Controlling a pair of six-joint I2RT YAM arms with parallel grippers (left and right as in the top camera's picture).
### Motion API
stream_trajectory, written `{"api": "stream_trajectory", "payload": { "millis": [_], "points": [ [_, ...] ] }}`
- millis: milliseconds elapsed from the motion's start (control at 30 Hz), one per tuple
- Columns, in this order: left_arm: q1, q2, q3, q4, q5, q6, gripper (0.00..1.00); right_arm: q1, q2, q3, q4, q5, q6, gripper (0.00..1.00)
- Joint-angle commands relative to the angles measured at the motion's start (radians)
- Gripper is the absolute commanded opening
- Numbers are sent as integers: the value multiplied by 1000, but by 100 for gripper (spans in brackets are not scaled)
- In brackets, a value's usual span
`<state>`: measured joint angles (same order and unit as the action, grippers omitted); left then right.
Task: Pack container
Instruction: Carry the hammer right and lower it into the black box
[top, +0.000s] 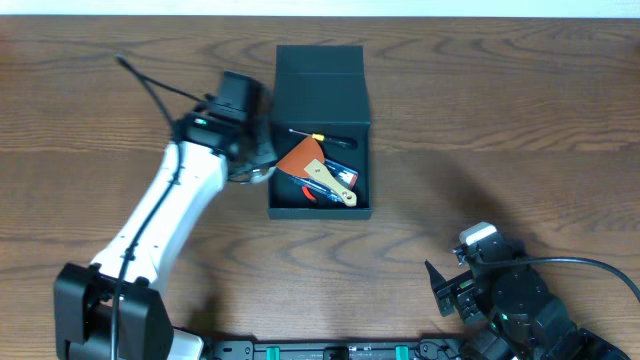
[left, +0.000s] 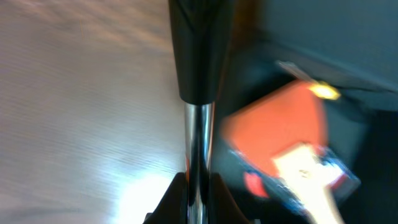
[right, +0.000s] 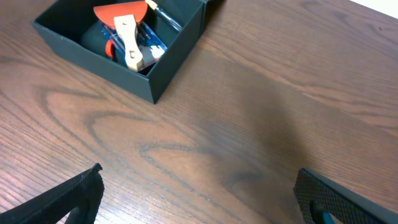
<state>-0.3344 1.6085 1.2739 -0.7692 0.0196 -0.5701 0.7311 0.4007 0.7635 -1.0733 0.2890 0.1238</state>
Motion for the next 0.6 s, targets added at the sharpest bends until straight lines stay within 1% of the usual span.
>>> {"api": "stream_trajectory", "payload": {
  "millis": [0,100,200,267,567],
  "points": [
    [-98,-15,14,67,-6,-163,6,-6,-3,1,3,14,14,99],
    [-169,-14,14,130,-44,-286,6,-6,-3,1,3,14,14,99],
    [-221,-8,14,139,-122,-452,6,-6,-3,1,3,14,14,99],
    [-240,7,14,142,-137,-541,6,-6,-3,1,3,14,14,99],
    [-297,143,14,220,-134,-793,6,-6,-3,1,3,14,14,99]
  ]
}}
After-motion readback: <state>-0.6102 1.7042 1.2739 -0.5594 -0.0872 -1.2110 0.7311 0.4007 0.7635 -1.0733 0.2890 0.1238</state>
